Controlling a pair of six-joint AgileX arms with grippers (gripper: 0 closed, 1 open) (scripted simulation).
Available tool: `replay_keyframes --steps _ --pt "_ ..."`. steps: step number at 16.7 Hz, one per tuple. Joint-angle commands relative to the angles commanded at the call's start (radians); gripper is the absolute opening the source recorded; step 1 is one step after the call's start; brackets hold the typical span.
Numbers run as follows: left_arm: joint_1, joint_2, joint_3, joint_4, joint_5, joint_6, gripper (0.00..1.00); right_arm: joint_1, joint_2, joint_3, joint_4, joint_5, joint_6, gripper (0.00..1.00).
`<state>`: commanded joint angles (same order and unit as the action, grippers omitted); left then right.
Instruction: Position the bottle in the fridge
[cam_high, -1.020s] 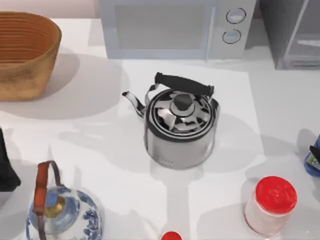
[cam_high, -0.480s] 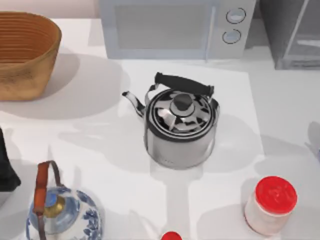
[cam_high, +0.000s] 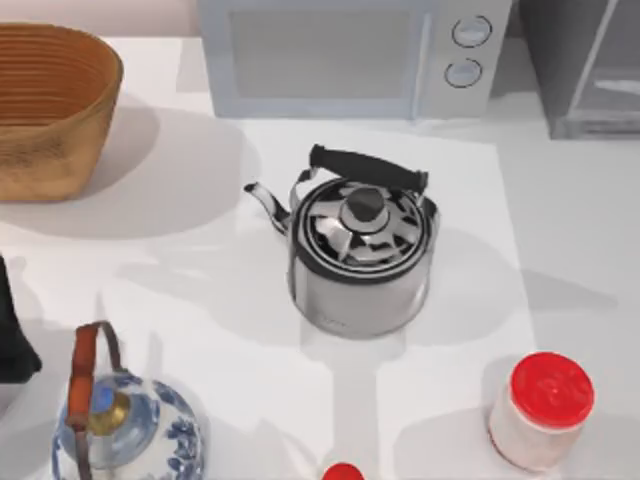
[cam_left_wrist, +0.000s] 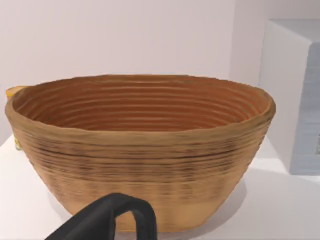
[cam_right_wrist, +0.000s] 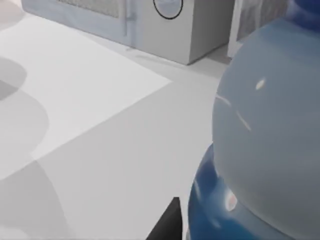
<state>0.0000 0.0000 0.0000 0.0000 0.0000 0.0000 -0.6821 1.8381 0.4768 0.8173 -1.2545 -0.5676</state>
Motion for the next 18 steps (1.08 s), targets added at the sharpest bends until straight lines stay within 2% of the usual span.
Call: replay_keyframes --steps 4,8,11,15,16,18 --pt "0.000 0.000 0.000 0.000 0.000 0.000 1.00 -0.056 -0.055 0.067 -0.345 -0.083 -0.190 0.01" --pt "0.000 0.000 0.000 0.000 0.000 0.000 1.00 -0.063 -0.078 0.116 -0.583 -0.155 -0.358 0.01" --pt "0.000 0.000 0.000 0.000 0.000 0.000 1.00 -0.057 -0.082 0.130 -0.657 -0.183 -0.424 0.01" --pt "0.000 0.000 0.000 0.000 0.000 0.000 1.00 -0.056 -0.082 0.131 -0.662 -0.185 -0.428 0.01" --pt "0.000 0.000 0.000 0.000 0.000 0.000 1.00 0.036 -0.104 0.132 -0.659 -0.183 -0.426 0.01" --pt "0.000 0.000 0.000 0.000 0.000 0.000 1.00 0.038 -0.111 0.123 -0.665 -0.174 -0.417 0.01"
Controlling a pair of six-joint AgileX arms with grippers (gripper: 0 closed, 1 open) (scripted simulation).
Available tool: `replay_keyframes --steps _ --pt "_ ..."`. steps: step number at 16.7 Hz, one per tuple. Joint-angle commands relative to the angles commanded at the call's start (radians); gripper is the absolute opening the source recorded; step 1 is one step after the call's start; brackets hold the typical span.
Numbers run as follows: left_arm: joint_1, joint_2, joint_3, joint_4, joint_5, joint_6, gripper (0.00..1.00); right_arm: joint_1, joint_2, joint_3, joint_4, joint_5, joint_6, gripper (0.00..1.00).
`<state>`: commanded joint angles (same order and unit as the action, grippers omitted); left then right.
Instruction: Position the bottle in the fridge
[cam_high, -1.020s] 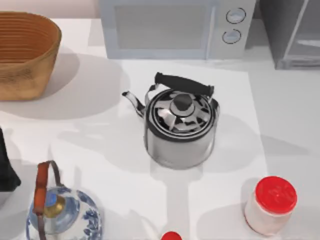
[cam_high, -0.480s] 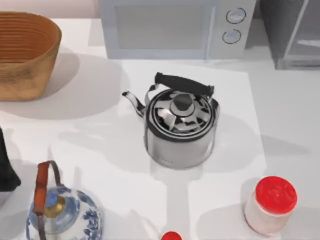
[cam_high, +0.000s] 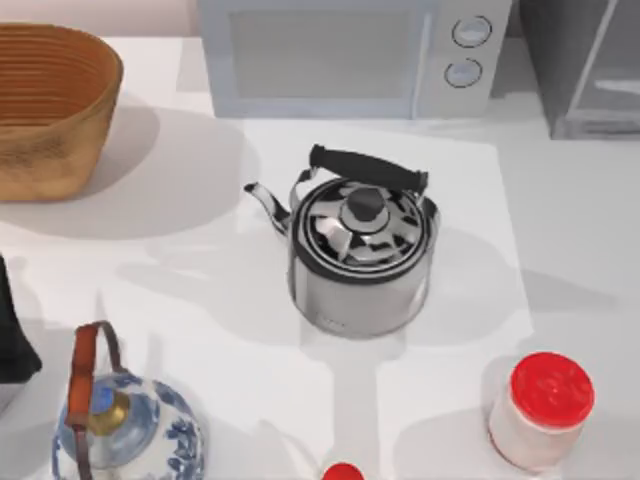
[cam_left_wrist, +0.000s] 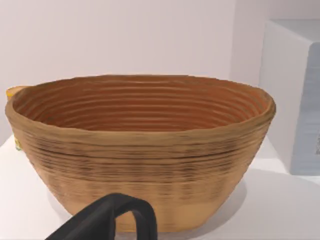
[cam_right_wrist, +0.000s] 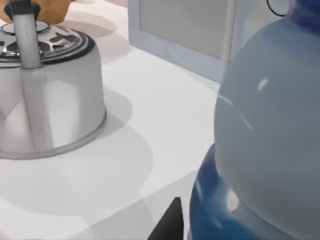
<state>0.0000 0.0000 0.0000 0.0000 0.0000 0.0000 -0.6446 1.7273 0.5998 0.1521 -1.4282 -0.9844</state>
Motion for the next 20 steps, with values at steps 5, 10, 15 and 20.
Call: replay_keyframes --steps 5,10,15,20 --pt "0.000 0.000 0.000 0.000 0.000 0.000 1.00 0.061 -0.186 -0.109 -0.045 0.196 0.169 0.01" --pt "0.000 0.000 0.000 0.000 0.000 0.000 1.00 0.218 -0.566 -0.202 -0.051 0.497 0.328 0.01" --pt "0.000 0.000 0.000 0.000 0.000 0.000 1.00 0.345 -0.900 -0.300 -0.069 0.710 0.489 0.01" --pt "0.000 0.000 0.000 0.000 0.000 0.000 1.00 0.465 -1.356 -0.403 -0.085 1.074 0.734 0.01"
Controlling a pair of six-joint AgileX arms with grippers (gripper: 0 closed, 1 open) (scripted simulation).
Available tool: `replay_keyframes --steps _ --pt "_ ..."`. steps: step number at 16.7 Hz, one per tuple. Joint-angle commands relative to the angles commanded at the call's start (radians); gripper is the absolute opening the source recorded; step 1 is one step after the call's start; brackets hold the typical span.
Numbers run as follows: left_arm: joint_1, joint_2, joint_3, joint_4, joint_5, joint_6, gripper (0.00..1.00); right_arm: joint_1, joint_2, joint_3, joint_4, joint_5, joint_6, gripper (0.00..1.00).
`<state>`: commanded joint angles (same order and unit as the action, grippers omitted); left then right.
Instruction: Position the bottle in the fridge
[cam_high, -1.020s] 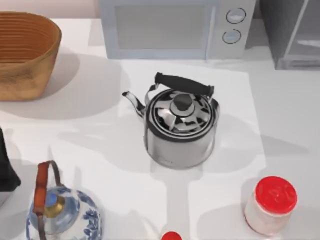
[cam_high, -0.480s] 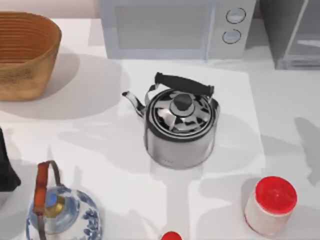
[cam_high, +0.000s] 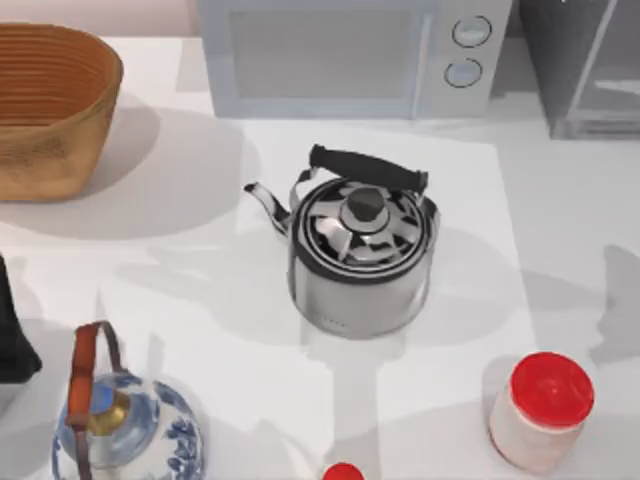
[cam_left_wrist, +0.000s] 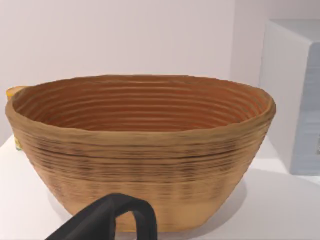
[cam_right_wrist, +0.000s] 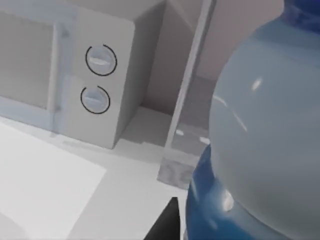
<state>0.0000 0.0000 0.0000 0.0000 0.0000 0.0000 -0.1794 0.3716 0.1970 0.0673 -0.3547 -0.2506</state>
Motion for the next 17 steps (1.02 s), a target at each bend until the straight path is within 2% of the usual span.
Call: replay_keyframes --steps 4,7,14,17 --pt "0.000 0.000 0.000 0.000 0.000 0.000 1.00 0.120 -0.267 -0.109 -0.023 0.251 0.168 0.01" --pt "0.000 0.000 0.000 0.000 0.000 0.000 1.00 0.173 -0.361 -0.188 -0.060 0.344 0.242 0.01" --pt "0.000 0.000 0.000 0.000 0.000 0.000 1.00 0.176 -0.367 -0.196 -0.066 0.352 0.251 0.01" --pt "0.000 0.000 0.000 0.000 0.000 0.000 1.00 0.158 -0.312 -0.148 -0.013 0.346 0.245 0.01"
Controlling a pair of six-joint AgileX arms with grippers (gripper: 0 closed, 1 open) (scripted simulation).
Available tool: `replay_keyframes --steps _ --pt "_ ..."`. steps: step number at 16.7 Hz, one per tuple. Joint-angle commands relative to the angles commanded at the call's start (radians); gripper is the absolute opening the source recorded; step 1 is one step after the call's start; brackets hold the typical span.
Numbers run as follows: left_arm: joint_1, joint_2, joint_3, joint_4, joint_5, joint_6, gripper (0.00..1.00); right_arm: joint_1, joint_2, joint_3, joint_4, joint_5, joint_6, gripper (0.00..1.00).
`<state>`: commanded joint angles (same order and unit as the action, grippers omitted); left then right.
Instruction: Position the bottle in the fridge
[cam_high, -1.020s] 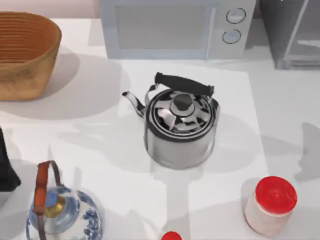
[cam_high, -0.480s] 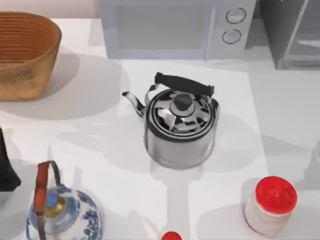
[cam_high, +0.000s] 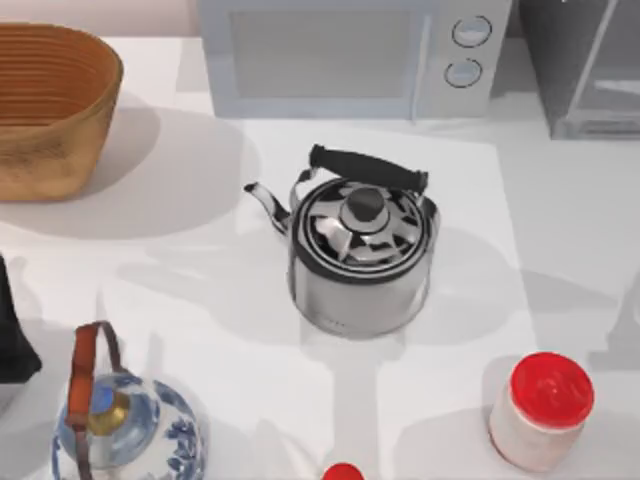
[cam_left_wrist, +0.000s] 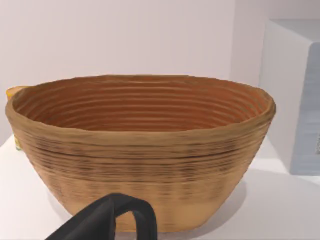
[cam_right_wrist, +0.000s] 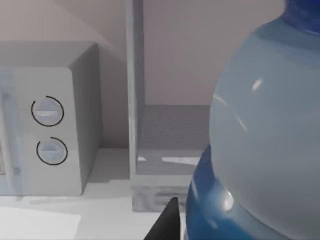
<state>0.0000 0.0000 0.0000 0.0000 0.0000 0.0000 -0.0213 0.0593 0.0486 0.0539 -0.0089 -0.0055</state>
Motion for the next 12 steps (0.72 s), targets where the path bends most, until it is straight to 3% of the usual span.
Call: replay_keyframes --steps 12 --pt "0.000 0.000 0.000 0.000 0.000 0.000 1.00 -0.103 0.831 0.393 0.450 -0.100 0.007 0.01"
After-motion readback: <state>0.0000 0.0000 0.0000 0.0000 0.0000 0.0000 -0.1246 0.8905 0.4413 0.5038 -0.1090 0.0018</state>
